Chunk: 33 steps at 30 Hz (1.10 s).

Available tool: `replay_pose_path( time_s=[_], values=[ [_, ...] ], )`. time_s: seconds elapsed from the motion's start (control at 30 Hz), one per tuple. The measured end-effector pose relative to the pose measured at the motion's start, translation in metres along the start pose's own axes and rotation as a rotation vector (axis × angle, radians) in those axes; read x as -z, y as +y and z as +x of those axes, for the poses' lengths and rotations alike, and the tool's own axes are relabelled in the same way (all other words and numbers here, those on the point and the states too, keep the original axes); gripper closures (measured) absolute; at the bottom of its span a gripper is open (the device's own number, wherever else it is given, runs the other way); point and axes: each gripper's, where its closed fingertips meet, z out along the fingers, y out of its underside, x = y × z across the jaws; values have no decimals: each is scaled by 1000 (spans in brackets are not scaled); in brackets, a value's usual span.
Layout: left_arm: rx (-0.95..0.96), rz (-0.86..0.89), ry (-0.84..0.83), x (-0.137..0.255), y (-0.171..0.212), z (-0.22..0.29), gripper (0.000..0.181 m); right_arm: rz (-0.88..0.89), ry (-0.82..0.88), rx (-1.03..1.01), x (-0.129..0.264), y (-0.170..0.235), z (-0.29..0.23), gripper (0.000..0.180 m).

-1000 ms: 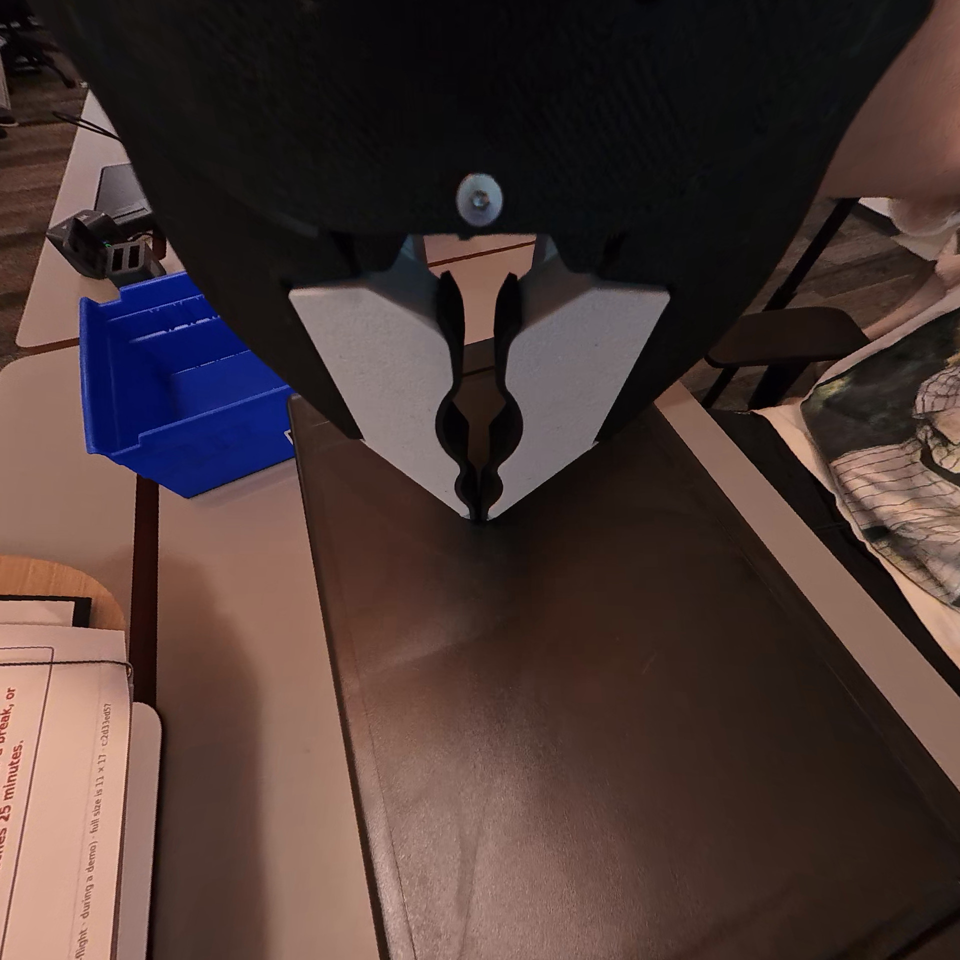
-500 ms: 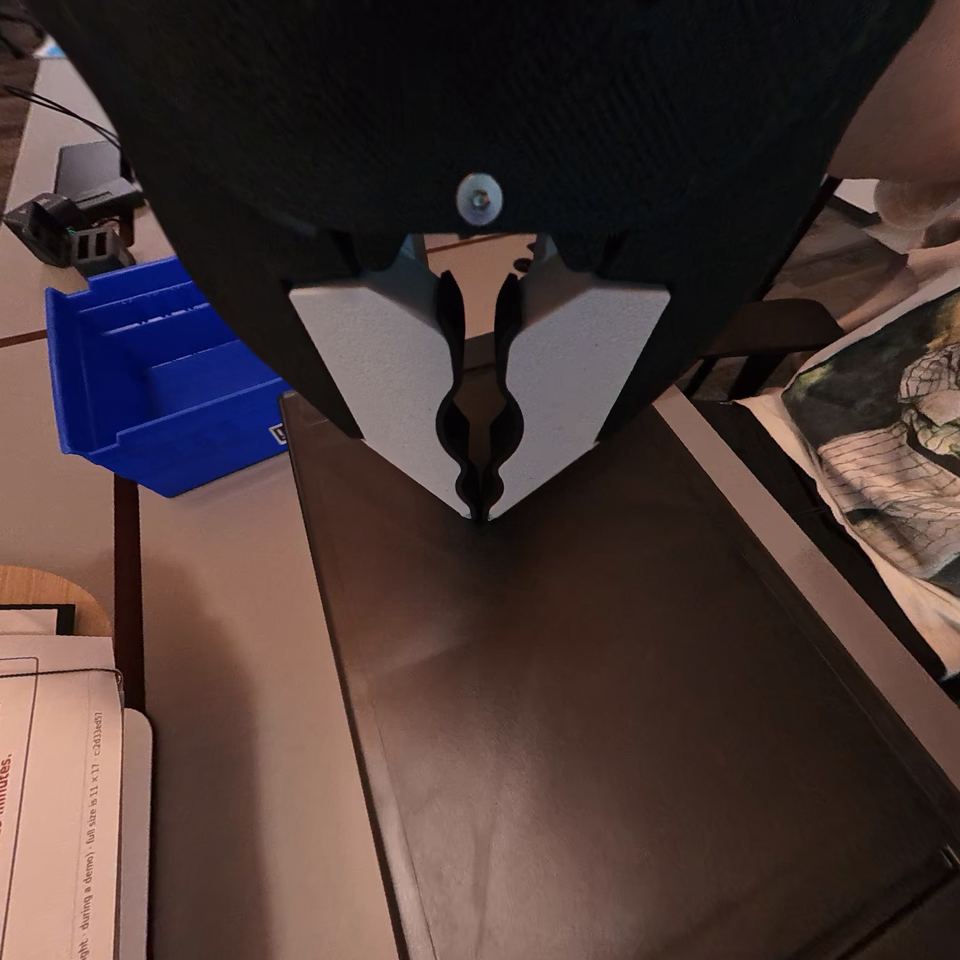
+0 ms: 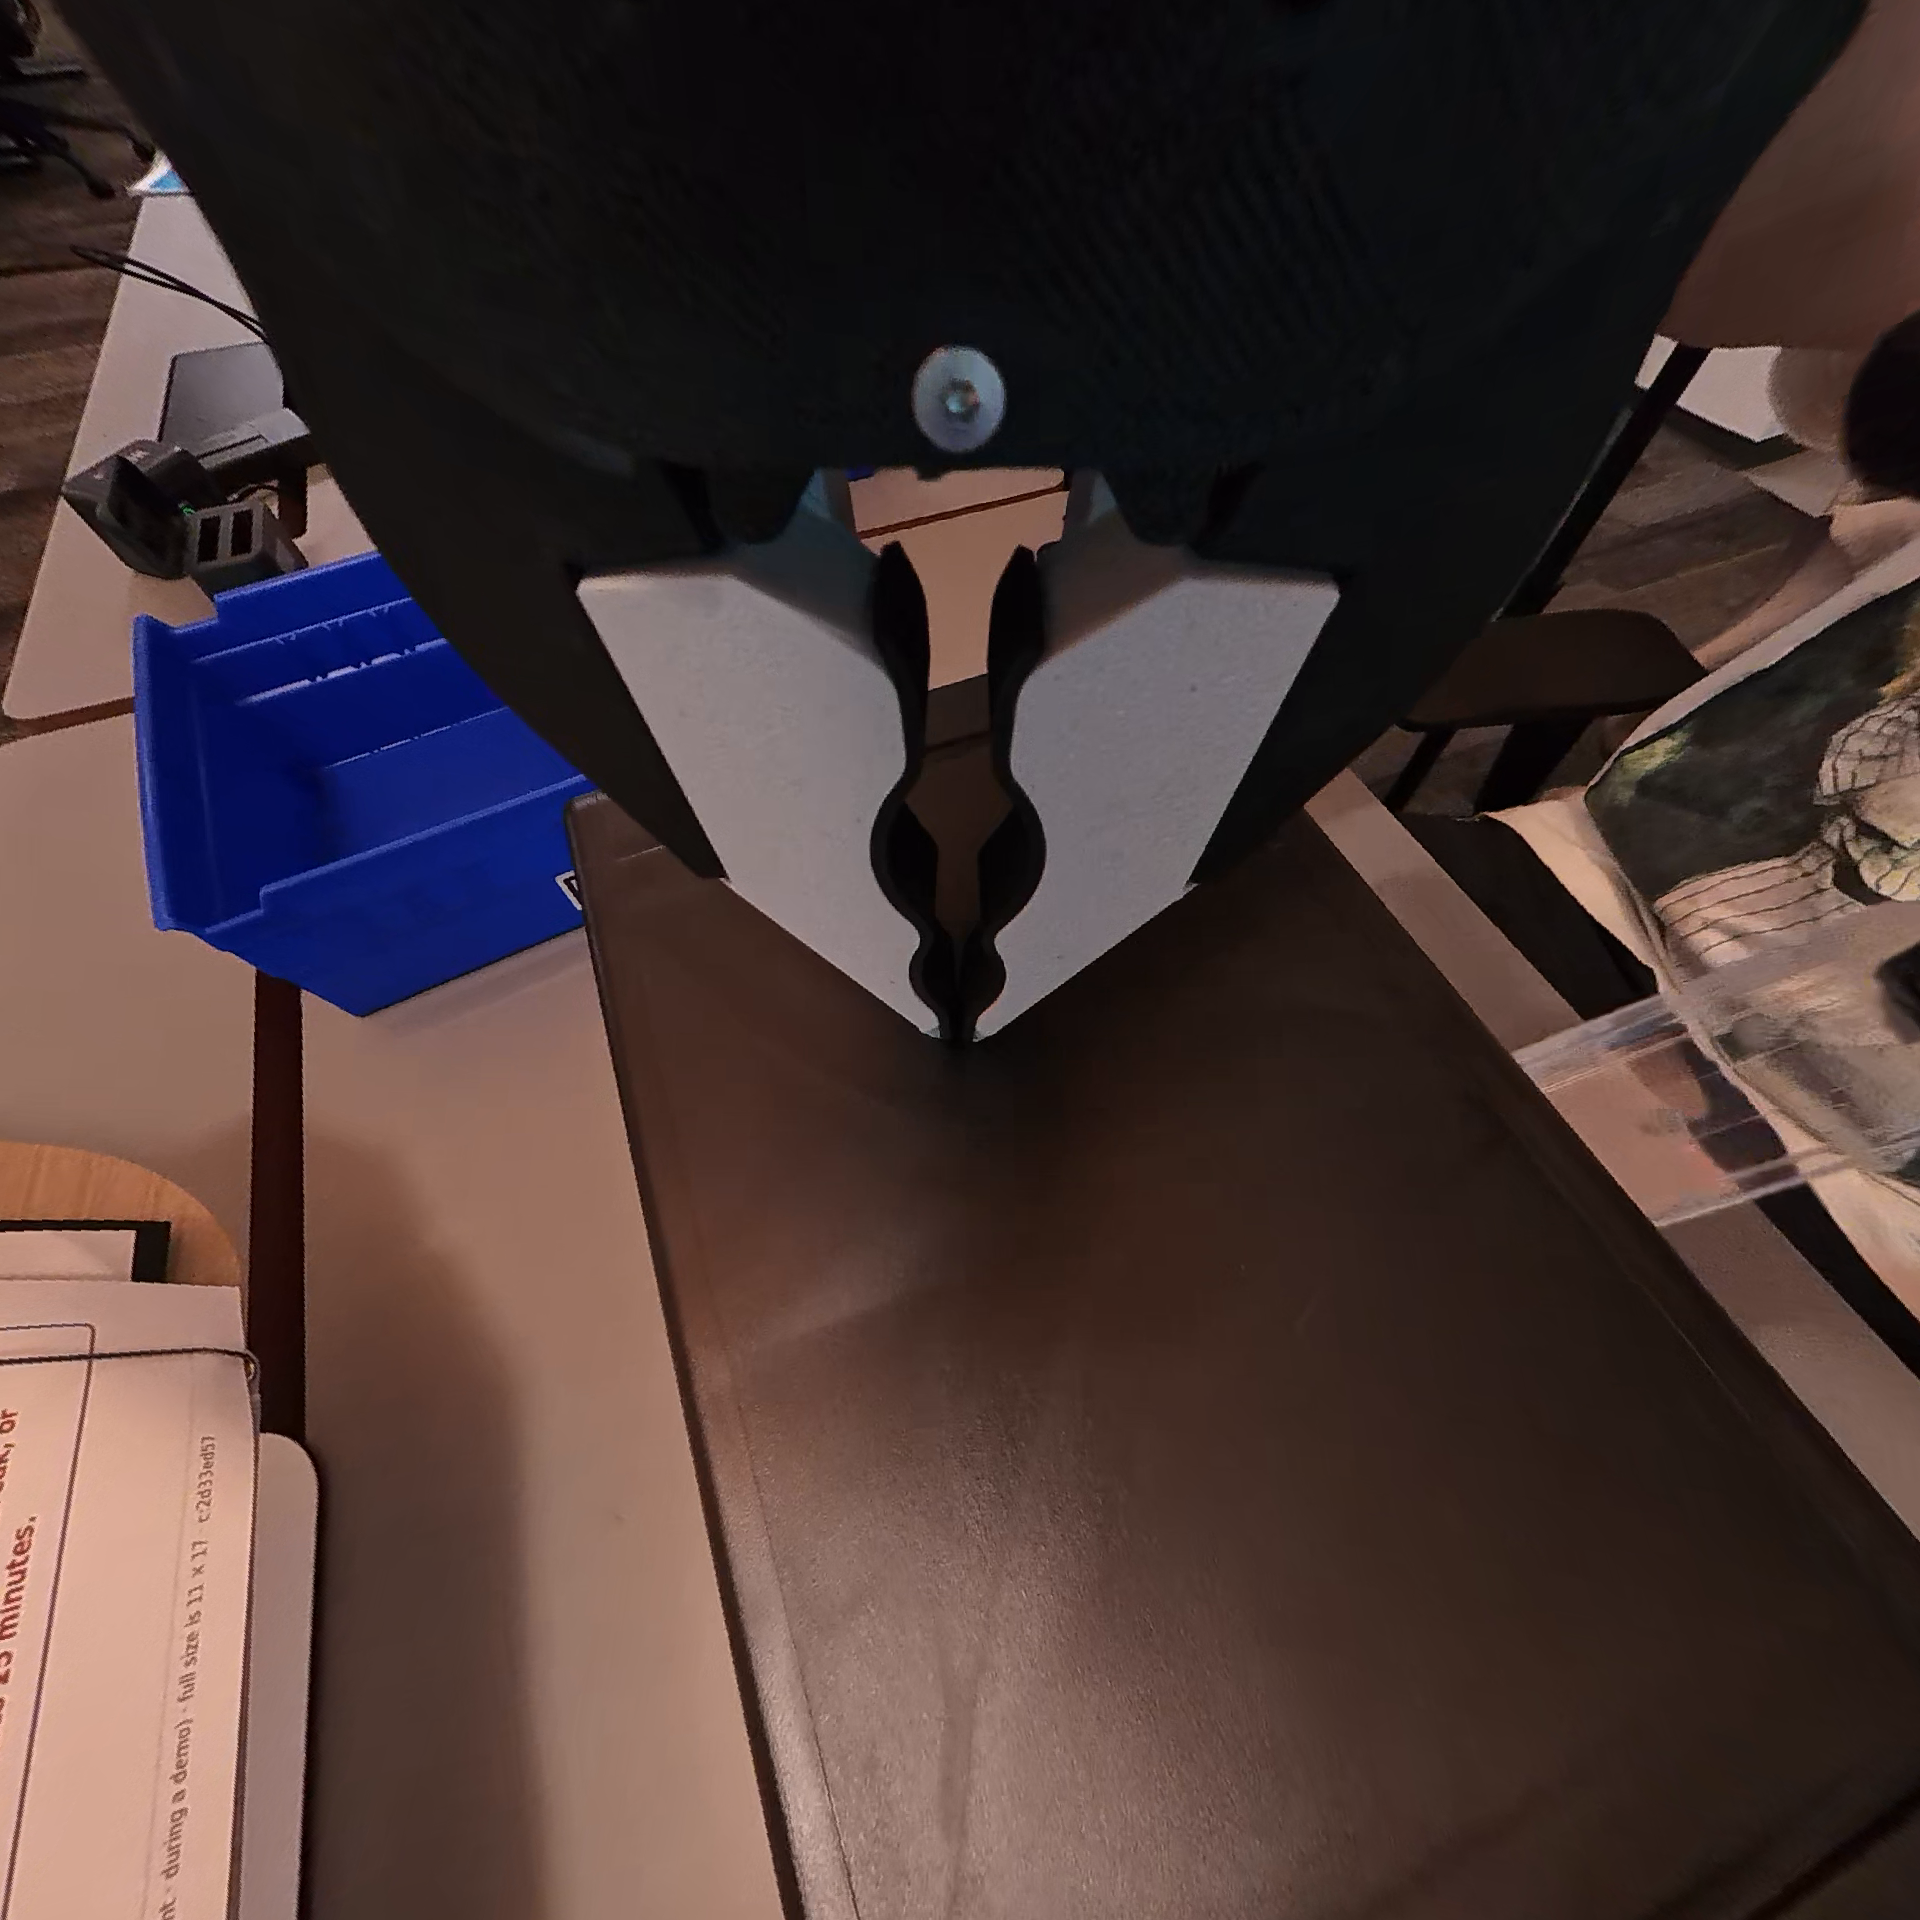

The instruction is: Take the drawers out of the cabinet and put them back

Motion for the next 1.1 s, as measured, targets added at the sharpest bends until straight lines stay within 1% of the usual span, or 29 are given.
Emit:
replay_pose_path(
  time_s=[0.17,0.3,0.47,0.7,0.9,1.1],
  values=[
    [63,33,-3,3,-8,-23,170,10,-14,3,0,0,0,180],
    [129,36,-36,7,-4,-39,170,16,-11,9,0,0,0,180],
    [162,59,-43,10,-4,-46,170,4,-12,10,0,0,0,180],
    [182,76,-105,6,-8,-57,170,-25,4,15,0,0,0,180],
    [206,43,-255,-3,-3,-59,170,-27,9,15,0,0,0,180],
    [207,0,-375,-25,2,-68,170,-21,0,10,0,0,0,180]
  ],
)
